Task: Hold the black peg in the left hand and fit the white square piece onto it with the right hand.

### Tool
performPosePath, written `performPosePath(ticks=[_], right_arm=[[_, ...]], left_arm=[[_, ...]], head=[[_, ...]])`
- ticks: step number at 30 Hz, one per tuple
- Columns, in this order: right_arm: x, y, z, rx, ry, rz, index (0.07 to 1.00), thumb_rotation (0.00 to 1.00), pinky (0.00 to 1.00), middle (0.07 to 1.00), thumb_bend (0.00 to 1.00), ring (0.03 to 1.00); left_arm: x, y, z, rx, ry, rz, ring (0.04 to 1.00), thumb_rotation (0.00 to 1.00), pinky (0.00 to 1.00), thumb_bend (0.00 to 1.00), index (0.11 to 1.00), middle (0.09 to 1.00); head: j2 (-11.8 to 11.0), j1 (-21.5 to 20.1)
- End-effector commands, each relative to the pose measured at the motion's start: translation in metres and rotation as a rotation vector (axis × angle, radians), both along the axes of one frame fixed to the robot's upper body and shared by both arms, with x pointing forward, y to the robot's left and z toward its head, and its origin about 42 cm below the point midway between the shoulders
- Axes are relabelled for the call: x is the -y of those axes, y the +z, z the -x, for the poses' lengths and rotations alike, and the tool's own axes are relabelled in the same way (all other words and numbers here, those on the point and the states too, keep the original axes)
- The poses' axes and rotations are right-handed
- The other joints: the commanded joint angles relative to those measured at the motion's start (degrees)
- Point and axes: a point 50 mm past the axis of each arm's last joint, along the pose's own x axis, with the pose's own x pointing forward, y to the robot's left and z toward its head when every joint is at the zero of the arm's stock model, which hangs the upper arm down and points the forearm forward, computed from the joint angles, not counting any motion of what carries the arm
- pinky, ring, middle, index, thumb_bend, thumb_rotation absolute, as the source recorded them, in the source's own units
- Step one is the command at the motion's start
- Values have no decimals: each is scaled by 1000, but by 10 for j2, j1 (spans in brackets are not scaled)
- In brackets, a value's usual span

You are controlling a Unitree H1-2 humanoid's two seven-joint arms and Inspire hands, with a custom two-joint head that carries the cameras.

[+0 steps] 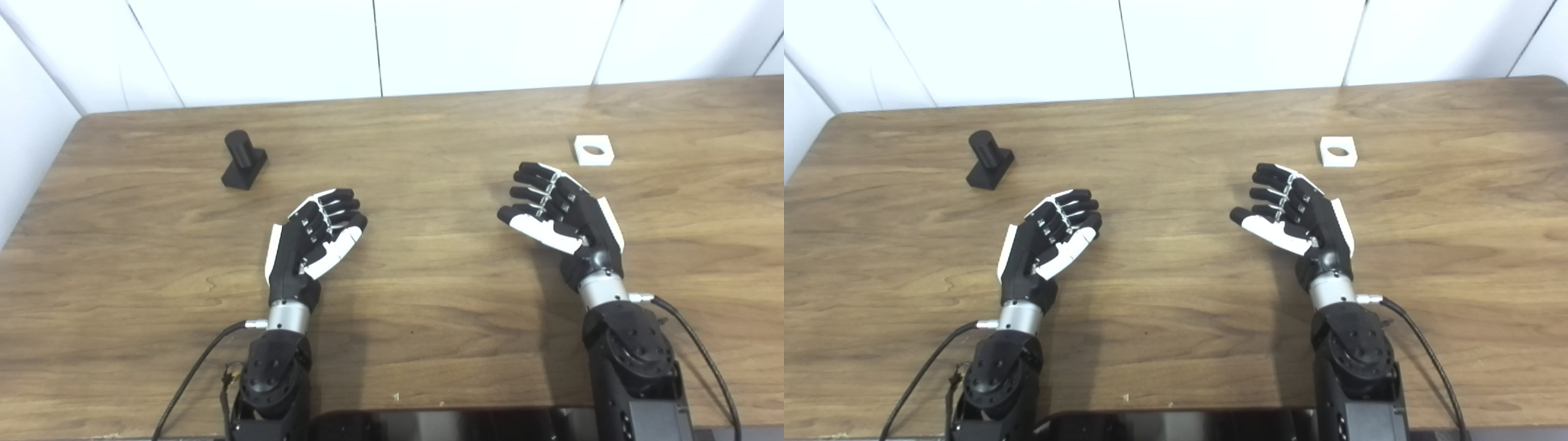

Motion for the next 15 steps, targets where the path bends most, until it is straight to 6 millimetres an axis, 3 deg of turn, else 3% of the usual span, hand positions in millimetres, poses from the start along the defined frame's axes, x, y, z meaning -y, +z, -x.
performPosePath(ticks=[1, 2, 5, 7, 15], right_arm=[[-2, 19, -7, 88, 18, -21, 699, 85, 645, 734, 687, 706], [-1, 18, -7, 88, 19, -23, 699, 81, 646, 734, 686, 706], [6, 14, -6, 81, 8, -34, 695, 75, 645, 731, 696, 693], [12, 10, -5, 79, 6, -31, 700, 99, 647, 734, 699, 694], [27, -3, -6, 69, 9, -43, 688, 132, 630, 724, 744, 701]], left_arm=[[5, 20, -7, 82, -12, -1, 633, 131, 538, 521, 626, 654], [6, 19, -7, 81, -12, -2, 633, 131, 537, 521, 626, 653], [13, 14, -6, 83, -20, -7, 636, 118, 541, 513, 628, 656], [18, 9, -6, 78, -20, -6, 638, 126, 541, 529, 627, 656], [24, 1, -8, 78, -14, -2, 632, 146, 550, 541, 620, 652]], head=[[-7, 20], [-7, 20], [-26, 71], [-48, 106], [-58, 118]])
